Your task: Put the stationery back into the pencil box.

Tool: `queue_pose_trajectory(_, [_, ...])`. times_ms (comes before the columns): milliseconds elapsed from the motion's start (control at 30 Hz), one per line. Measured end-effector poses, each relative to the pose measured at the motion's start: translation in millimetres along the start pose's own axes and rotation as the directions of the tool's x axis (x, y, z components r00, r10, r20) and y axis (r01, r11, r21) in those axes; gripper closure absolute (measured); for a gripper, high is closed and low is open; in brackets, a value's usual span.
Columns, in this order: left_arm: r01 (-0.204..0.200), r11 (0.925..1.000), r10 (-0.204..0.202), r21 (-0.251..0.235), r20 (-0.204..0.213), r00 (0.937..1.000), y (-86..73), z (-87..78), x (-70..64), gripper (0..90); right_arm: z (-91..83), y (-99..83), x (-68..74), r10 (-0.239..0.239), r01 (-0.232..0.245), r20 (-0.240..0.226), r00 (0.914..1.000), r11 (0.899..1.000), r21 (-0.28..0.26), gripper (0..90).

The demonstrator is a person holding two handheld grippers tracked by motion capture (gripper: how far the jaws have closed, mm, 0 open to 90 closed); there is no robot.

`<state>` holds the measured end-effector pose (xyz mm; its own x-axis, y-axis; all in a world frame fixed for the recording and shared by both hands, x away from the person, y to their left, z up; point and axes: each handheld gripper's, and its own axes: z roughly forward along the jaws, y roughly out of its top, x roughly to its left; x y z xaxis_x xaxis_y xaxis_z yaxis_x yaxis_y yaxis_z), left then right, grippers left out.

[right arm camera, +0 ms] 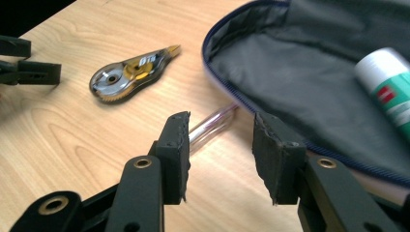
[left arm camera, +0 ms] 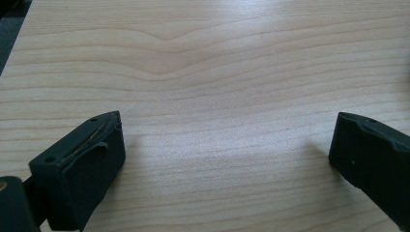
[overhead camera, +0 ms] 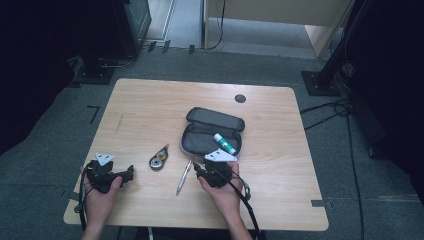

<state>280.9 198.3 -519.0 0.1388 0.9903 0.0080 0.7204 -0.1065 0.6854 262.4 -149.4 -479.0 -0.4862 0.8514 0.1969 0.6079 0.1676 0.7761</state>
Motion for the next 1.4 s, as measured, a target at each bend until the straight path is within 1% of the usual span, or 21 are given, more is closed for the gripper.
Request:
queue_pose_trajectory(167, [0.0, 1.0, 0.0, 0.0, 0.0, 1.0, 0.0, 0.0, 0.0, 0.0, 8.3, -9.6, 8.8, 0.024, -0.024, -0.022, 0.9995, 1.0, 0.02, 55.4])
queue_pose_trajectory(233, [0.0, 1.0, 0.0, 0.0, 0.0, 1.0, 0.0, 0.1, 0.0, 0.0, 11.5, -12.0, 12.3, 0.024, -0.024, -0.017, 0.9996, 0.999, 0.025, 53.7])
queue_pose_trajectory(367, [0.0, 1.0, 0.0, 0.0, 0.0, 1.0, 0.0, 0.0, 0.0, 0.0, 17.5, -16.3, 19.7, 0.027, -0.027, -0.014, 0.9995, 0.999, 0.038, 48.9])
queue_pose_trajectory(400, [0.0, 1.0, 0.0, 0.0, 0.0, 1.0, 0.0, 0.0, 0.0, 0.0, 20.5, -18.4, 23.8, 0.032, -0.031, -0.02, 0.9993, 0.998, 0.046, 45.4])
queue_pose_trajectory(433, [0.0, 1.0, 0.0, 0.0, 0.0, 1.0, 0.0, 0.0, 0.0, 0.0, 20.5, -18.4, 23.8, 0.032, -0.031, -0.02, 0.9993, 0.998, 0.046, 45.4])
queue_pose_trajectory(533, [0.0, 1.0, 0.0, 0.0, 0.0, 1.0, 0.0, 0.0, 0.0, 0.0, 24.6, -20.6, 28.5, 0.048, -0.047, -0.023, 0.9986, 0.998, 0.048, 39.8])
queue_pose_trajectory(567, [0.0, 1.0, 0.0, 0.0, 0.0, 1.0, 0.0, 0.0, 0.0, 0.0, 27.2, -21.9, 31.7, 0.062, -0.061, -0.014, 0.998, 0.997, 0.052, 35.9])
queue_pose_trajectory(700, [0.0, 1.0, 0.0, 0.0, 0.0, 1.0, 0.0, 0.0, 0.0, 0.0, 30.8, -24.1, 36.8, 0.082, -0.081, -0.007, 0.9966, 0.995, 0.051, 31.0])
queue_pose_trajectory(767, [0.0, 1.0, 0.0, 0.0, 0.0, 1.0, 0.0, 0.0, 0.0, 0.0, 34.5, -26.5, 43.3, 0.083, -0.083, 0.011, 0.9965, 0.995, 0.055, 26.5])
queue_pose_trajectory(867, [0.0, 1.0, 0.0, 0.0, 0.0, 1.0, 0.0, 0.0, 0.0, 0.0, 36.4, -27.6, 46.8, 0.082, -0.084, 0.029, 0.9962, 0.995, 0.056, 25.4])
queue_pose_trajectory(933, [0.0, 1.0, 0.0, 0.0, 0.0, 1.0, 0.0, 0.0, 0.0, 0.0, 38.4, -28.6, 49.8, 0.07, -0.073, 0.049, 0.9963, 0.996, 0.057, 26.2])
queue_pose_trajectory(967, [0.0, 1.0, 0.0, 0.0, 0.0, 1.0, 0.0, 0.0, 0.0, 0.0, 40.7, -29.6, 52.9, 0.06, -0.064, 0.078, 0.9952, 0.996, 0.059, 27.3])
queue_pose_trajectory(1100, [0.0, 1.0, 0.0, 0.0, 0.0, 1.0, 0.0, 0.0, 0.0, 0.0, 42.5, -30.8, 58.1, 0.058, -0.063, 0.085, 0.9947, 0.997, 0.055, 28.8])
queue_pose_trajectory(1167, [0.0, 1.0, 0.0, 0.0, 0.0, 1.0, 0.0, 0.0, 0.0, 0.0, 43.7, -31.7, 64.1, 0.028, -0.033, 0.087, 0.9958, 0.998, 0.06, 31.2])
queue_pose_trajectory(1200, [0.0, 1.0, 0.0, 0.0, 0.0, 1.0, 0.0, 0.0, 0.0, 0.0, 44.3, -32.1, 66.1, 0.01, -0.016, 0.097, 0.9953, 0.998, 0.061, 33.1])
queue_pose_trajectory(1233, [0.0, 1.0, 0.0, 0.0, 0.0, 1.0, 0.0, 0.0, 0.0, 0.0, 44.7, -32.6, 70.7, -0.037, 0.029, 0.118, 0.9923, 0.997, 0.075, 40.0])
queue_pose_trajectory(1267, [0.0, 1.0, 0.0, 0.0, 0.0, 1.0, 0.0, 0.0, 0.0, 0.0, 44.7, -32.6, 70.7, -0.037, 0.029, 0.118, 0.9923, 0.997, 0.075, 40.0])
queue_pose_trajectory(1300, [0.0, 1.0, 0.0, 0.0, 0.0, 1.0, 0.0, 0.0, 0.0, 0.0, 43.8, -33.2, 72.1, -0.061, 0.052, 0.122, 0.9906, 0.996, 0.079, 46.7])
queue_pose_trajectory(1333, [0.0, 1.0, 0.0, 0.0, 0.0, 1.0, -0.1, 0.0, 0.0, 0.0, 43.8, -33.2, 72.1, -0.061, 0.052, 0.122, 0.9906, 0.996, 0.079, 46.7])
queue_pose_trajectory(1367, [0.0, 1.0, 0.0, 0.0, 0.0, 1.0, 0.0, 0.0, 0.0, 0.0, 42.4, -33.6, 71.7, -0.079, 0.067, 0.139, 0.9872, 0.994, 0.085, 53.1])
queue_pose_trajectory(1400, [0.0, 1.0, 0.0, -0.001, 0.001, 1.0, -0.1, 0.0, -0.1, 0.0, 41.7, -33.8, 71.4, -0.093, 0.08, 0.14, 0.9858, 0.993, 0.09, 54.6])
